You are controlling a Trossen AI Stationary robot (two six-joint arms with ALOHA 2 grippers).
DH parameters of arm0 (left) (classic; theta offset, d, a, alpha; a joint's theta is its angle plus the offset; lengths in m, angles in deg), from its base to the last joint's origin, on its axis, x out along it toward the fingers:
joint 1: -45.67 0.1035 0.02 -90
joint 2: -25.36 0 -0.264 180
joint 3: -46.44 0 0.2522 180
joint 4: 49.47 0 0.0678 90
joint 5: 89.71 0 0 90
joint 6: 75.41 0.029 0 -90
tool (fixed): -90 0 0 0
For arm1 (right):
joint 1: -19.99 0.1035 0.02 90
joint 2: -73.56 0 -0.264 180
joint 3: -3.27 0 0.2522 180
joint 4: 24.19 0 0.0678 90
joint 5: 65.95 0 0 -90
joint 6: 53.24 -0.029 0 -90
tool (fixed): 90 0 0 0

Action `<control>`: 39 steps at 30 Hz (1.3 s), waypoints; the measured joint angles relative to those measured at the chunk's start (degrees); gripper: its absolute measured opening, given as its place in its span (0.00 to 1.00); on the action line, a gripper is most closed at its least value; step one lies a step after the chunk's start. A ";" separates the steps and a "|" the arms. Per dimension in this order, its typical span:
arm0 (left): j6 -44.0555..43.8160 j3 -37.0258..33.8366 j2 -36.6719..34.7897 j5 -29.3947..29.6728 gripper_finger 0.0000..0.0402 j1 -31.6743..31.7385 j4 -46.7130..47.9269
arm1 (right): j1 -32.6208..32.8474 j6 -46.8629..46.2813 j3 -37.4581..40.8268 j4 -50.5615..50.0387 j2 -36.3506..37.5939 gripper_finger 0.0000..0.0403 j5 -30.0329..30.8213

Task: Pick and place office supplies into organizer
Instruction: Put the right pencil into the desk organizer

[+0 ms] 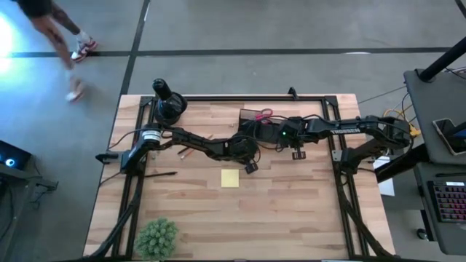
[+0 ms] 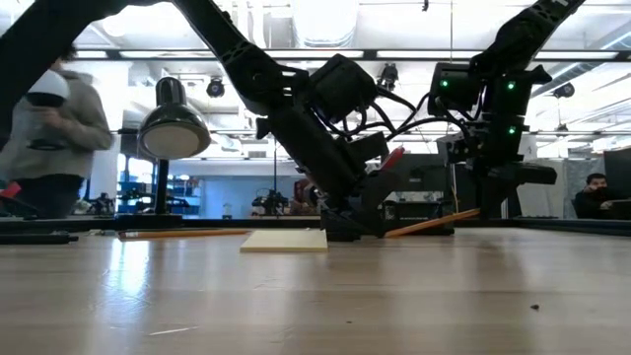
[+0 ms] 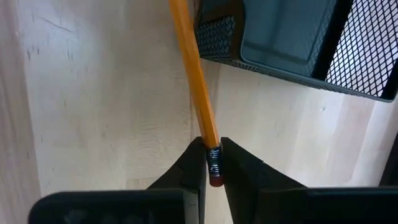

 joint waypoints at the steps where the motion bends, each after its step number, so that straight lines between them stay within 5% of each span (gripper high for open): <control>1: 0.00 0.00 -0.16 0.10 0.00 0.02 0.02 | 0.02 -0.05 0.00 -0.02 0.00 0.08 0.01; 17: 4.44 -0.49 -11.09 0.23 0.00 -3.23 -0.84 | 2.26 -8.72 -3.99 -16.41 10.48 0.04 0.26; 22: 3.10 -1.07 -14.91 3.46 0.00 -4.49 6.32 | 5.90 -16.07 -6.03 -23.85 13.92 0.04 -0.82; 29: -4.17 -1.95 -21.25 9.23 0.00 -6.60 17.93 | 7.15 -39.05 -11.83 -26.23 16.82 0.04 -17.43; 34: -10.99 -2.05 -25.48 11.50 0.00 -8.05 25.19 | 6.38 -62.34 -14.56 -19.33 17.07 0.03 -34.63; 39: -20.17 -2.08 -28.85 13.93 0.00 -9.08 34.66 | 6.40 -67.75 -16.21 -14.50 17.05 0.04 -41.92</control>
